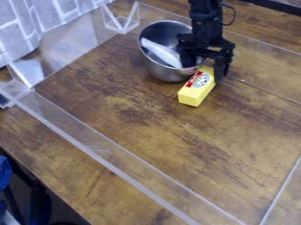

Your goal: Move the yellow butter to the right side of the table

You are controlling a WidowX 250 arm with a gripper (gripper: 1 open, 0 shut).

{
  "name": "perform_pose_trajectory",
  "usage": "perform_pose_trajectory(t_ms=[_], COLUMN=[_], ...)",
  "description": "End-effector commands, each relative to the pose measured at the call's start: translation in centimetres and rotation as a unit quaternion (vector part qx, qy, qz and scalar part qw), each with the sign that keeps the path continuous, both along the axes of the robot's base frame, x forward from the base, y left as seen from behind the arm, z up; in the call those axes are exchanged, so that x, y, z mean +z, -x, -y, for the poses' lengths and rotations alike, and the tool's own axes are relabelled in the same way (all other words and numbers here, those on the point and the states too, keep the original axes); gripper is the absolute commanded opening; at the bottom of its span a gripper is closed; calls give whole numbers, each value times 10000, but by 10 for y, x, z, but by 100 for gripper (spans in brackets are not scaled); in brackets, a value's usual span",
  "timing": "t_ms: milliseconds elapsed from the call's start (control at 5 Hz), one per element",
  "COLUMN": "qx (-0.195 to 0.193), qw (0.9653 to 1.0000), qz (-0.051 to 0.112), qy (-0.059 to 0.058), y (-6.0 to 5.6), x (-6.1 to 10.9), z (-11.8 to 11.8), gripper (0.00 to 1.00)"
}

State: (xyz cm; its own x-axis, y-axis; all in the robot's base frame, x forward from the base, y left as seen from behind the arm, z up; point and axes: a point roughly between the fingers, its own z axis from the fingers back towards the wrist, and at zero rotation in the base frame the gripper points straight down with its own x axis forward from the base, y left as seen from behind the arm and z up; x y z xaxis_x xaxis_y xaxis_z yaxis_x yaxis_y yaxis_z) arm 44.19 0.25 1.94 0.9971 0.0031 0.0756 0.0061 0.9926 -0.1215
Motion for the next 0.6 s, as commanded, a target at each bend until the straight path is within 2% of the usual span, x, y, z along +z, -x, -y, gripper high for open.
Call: perform_pose_trajectory(t_ms=[0,400], qx=[-83,-64], qw=[9999,9998], qz=[-131,-136], qy=[73,99], y=[5,5], x=[-13,-14], z=[8,9], gripper=[100,100])
